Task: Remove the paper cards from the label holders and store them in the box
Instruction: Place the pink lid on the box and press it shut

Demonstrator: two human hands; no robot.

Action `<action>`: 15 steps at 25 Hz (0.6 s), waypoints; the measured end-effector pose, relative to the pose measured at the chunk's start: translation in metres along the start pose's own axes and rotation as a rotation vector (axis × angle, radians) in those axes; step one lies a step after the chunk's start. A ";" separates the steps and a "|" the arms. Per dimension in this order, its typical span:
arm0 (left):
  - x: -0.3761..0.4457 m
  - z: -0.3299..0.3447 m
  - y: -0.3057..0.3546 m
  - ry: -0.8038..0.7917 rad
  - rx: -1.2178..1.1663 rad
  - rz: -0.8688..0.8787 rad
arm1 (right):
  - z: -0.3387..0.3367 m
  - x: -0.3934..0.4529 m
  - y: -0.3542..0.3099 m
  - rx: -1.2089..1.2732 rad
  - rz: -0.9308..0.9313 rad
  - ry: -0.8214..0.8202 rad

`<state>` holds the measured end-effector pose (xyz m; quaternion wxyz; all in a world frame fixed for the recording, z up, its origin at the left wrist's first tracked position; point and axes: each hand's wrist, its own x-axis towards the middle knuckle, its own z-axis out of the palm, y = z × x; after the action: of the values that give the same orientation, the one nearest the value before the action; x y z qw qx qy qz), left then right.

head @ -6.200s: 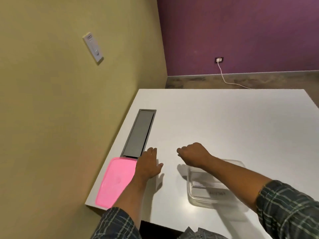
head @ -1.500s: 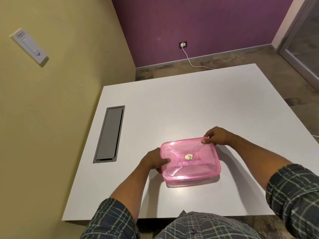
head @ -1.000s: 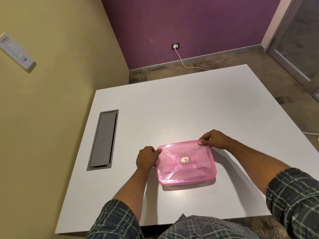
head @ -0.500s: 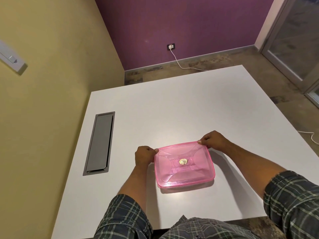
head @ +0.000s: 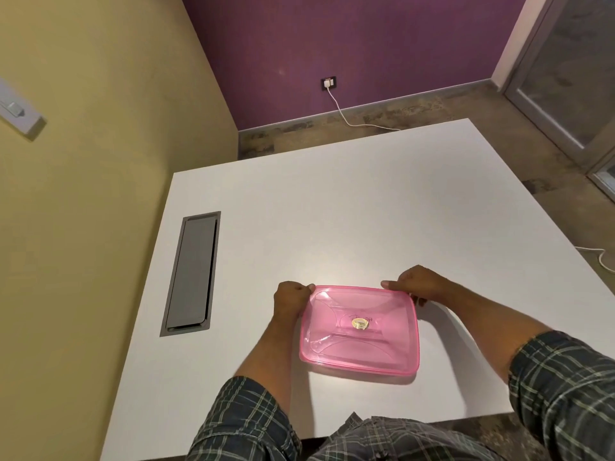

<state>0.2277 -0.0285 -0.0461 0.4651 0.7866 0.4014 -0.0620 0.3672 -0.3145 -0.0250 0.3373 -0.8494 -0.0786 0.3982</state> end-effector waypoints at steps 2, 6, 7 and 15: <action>0.003 0.000 0.002 0.001 0.022 -0.019 | -0.008 -0.001 0.003 0.049 -0.041 -0.086; 0.006 -0.005 0.000 0.005 0.049 -0.093 | -0.016 -0.004 0.000 0.198 -0.095 -0.131; 0.009 -0.008 -0.003 0.009 0.051 -0.113 | -0.015 -0.003 -0.003 0.224 -0.107 -0.111; 0.007 -0.026 -0.004 0.096 0.000 -0.099 | 0.002 0.024 -0.021 0.319 -0.171 0.181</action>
<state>0.2228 -0.0028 -0.0372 0.4418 0.7678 0.4616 -0.0472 0.3849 -0.2879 -0.0274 0.5061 -0.8077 -0.0559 0.2974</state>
